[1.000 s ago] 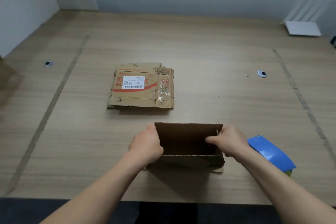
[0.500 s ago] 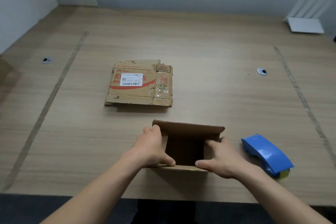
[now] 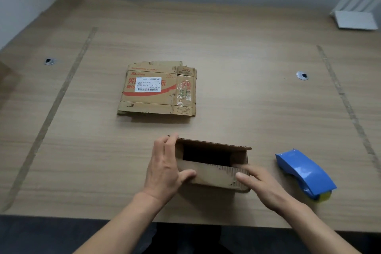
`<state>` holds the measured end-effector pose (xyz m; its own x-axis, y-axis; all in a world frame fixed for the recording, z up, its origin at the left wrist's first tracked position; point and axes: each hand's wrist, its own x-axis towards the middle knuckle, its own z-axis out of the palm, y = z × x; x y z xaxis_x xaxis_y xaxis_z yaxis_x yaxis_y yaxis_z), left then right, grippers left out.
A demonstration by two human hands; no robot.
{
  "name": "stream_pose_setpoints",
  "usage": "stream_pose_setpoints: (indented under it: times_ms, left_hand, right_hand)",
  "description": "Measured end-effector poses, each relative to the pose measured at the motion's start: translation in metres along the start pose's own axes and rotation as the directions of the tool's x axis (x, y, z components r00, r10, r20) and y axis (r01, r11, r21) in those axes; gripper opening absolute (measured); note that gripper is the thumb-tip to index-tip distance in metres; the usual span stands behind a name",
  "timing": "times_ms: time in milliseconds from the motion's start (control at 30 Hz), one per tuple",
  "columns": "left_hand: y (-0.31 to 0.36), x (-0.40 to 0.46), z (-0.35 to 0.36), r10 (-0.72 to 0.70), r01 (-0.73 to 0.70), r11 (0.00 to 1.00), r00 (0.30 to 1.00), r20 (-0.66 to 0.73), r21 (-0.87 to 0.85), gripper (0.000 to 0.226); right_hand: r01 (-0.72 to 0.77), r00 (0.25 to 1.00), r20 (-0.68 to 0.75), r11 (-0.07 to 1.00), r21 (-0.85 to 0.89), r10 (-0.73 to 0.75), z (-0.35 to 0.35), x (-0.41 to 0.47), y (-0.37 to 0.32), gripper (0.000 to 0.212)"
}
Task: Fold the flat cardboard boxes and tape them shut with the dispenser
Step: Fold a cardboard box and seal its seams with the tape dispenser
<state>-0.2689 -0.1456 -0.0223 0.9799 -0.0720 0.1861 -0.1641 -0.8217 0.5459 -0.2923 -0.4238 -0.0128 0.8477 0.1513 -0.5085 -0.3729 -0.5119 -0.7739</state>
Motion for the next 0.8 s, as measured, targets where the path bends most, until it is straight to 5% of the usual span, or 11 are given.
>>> stream_pose_setpoints:
  times_ms: [100, 200, 267, 433, 567, 800]
  left_hand:
    - [0.003, 0.007, -0.001, -0.006, -0.003, 0.979, 0.999, 0.043, 0.204, 0.131]
    - [-0.008, 0.010, 0.002, 0.056, -0.084, 0.983, 0.985, 0.166, 0.166, 0.094]
    - [-0.019, 0.005, 0.008, 0.133, -0.151, 0.984, 0.976, 0.174, 0.095, 0.060]
    - [-0.040, -0.007, 0.020, 0.190, -0.223, 0.968, 0.951, 0.242, 0.115, 0.069]
    - [-0.057, -0.002, 0.016, 0.293, -0.352, 0.931, 0.878, 0.378, 0.097, 0.082]
    - [-0.041, -0.006, 0.011, 0.230, -0.344, 0.900, 0.896, 0.380, 0.266, 0.075]
  right_hand:
    - [-0.010, 0.990, -0.138, 0.999, -0.050, 0.003, 0.011, 0.001, 0.014, 0.063]
    - [0.039, 0.958, -0.284, 0.999, 0.009, -0.035, 0.018, 0.002, 0.018, 0.095]
    - [0.073, 0.961, -0.262, 0.994, -0.085, -0.093, 0.016, 0.003, 0.020, 0.109]
    - [0.211, 0.963, -0.115, 0.946, -0.247, -0.244, 0.011, 0.008, 0.025, 0.062]
    - [0.215, 0.958, -0.155, 0.962, -0.167, -0.241, 0.014, 0.014, 0.030, 0.059]
    - [0.165, 0.968, -0.145, 0.957, -0.238, -0.203, 0.014, 0.016, 0.028, 0.054]
